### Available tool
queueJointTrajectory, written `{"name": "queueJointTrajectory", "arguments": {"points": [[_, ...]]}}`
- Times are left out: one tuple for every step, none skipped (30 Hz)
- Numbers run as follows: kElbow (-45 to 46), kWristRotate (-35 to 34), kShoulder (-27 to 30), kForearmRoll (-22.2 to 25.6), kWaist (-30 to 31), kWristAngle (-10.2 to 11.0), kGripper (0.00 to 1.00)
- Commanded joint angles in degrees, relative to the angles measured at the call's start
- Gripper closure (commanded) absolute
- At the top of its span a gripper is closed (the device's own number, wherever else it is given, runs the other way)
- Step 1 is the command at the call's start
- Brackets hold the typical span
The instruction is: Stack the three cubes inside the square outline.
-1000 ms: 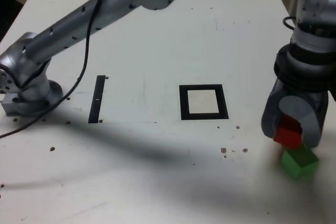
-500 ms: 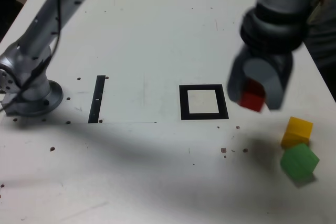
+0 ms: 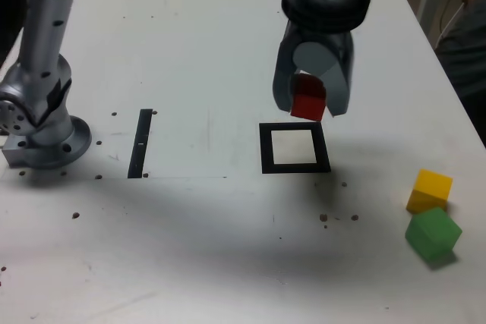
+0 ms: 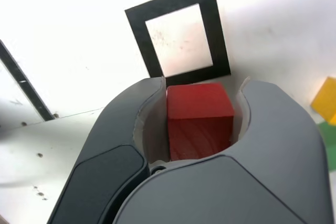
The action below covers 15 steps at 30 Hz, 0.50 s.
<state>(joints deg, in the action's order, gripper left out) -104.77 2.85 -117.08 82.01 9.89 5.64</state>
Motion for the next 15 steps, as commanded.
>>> {"name": "queueJointTrajectory", "arguments": {"points": [[3.2, -0.5, 1.5, -3.0, -1.2, -0.9, 0.77], [4.8, -0.7, 2.0, -4.6, -1.7, -1.3, 0.77], [6.4, -0.9, 2.4, -6.2, -2.2, -1.8, 0.77], [7.8, -1.1, 2.7, -7.7, -2.7, -2.2, 0.77], [9.2, -1.4, 3.0, -9.1, -3.1, -2.7, 0.77], [10.6, -1.7, 3.3, -10.4, -3.5, -3.2, 0.77], [11.8, -2.2, 3.5, -11.7, -3.9, -3.6, 0.77], [12.9, -2.7, 3.6, -12.8, -4.2, -4.0, 0.77], [14.0, -3.2, 3.8, -13.9, -4.5, -4.3, 0.77], [15.0, -3.6, 3.9, -14.8, -4.8, -4.6, 0.77], [15.8, -4.0, 3.9, -15.5, -5.1, -4.8, 0.77], [16.6, -4.3, 4.0, -16.1, -5.3, -4.9, 0.77], [17.2, -4.5, 4.0, -16.7, -5.5, -5.0, 0.77], [17.6, -4.5, 4.0, -17.1, -5.7, -5.0, 0.77], [18.0, -4.5, 4.0, -17.5, -5.9, -5.0, 0.77]]}}
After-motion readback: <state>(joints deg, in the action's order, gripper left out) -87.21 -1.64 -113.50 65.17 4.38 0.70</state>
